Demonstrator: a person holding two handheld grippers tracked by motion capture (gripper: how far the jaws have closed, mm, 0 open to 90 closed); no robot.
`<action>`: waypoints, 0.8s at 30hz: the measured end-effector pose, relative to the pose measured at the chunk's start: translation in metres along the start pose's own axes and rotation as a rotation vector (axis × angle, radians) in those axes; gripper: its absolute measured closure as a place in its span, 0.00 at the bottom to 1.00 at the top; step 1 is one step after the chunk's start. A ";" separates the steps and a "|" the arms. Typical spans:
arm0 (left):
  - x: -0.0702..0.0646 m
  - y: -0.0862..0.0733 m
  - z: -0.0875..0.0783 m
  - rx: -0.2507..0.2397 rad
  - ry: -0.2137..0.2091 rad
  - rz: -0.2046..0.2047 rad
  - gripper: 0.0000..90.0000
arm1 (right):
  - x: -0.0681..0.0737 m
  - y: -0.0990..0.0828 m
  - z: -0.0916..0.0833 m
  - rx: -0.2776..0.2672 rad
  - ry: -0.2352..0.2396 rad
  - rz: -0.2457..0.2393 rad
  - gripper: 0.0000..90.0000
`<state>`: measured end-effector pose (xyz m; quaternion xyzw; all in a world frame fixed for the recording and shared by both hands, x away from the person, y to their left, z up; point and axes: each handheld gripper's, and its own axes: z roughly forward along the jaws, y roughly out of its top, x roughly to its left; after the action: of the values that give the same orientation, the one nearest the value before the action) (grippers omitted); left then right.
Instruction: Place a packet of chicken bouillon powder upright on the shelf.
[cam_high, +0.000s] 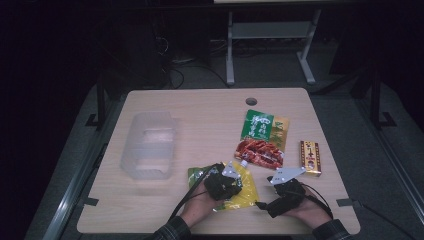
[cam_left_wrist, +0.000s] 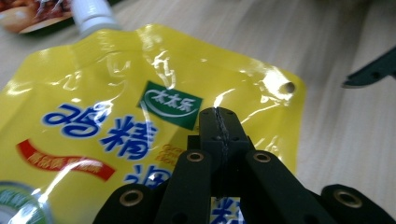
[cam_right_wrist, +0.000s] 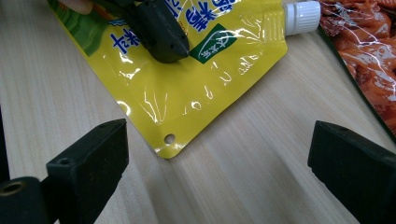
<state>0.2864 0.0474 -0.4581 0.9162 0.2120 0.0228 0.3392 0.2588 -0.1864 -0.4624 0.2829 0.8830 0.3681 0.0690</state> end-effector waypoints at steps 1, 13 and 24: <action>0.001 0.000 -0.003 -0.004 -0.004 0.005 1.00 | 0.000 0.000 0.000 0.000 -0.001 0.002 0.05; 0.058 -0.007 -0.049 -0.032 0.029 0.046 0.73 | 0.000 0.000 0.001 0.003 0.002 0.001 0.05; 0.081 0.001 -0.019 0.021 -0.022 0.035 0.28 | -0.001 -0.001 0.001 0.000 0.009 0.002 0.05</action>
<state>0.3565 0.0908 -0.4511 0.9235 0.1924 0.0164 0.3315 0.2593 -0.1866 -0.4637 0.2820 0.8830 0.3696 0.0646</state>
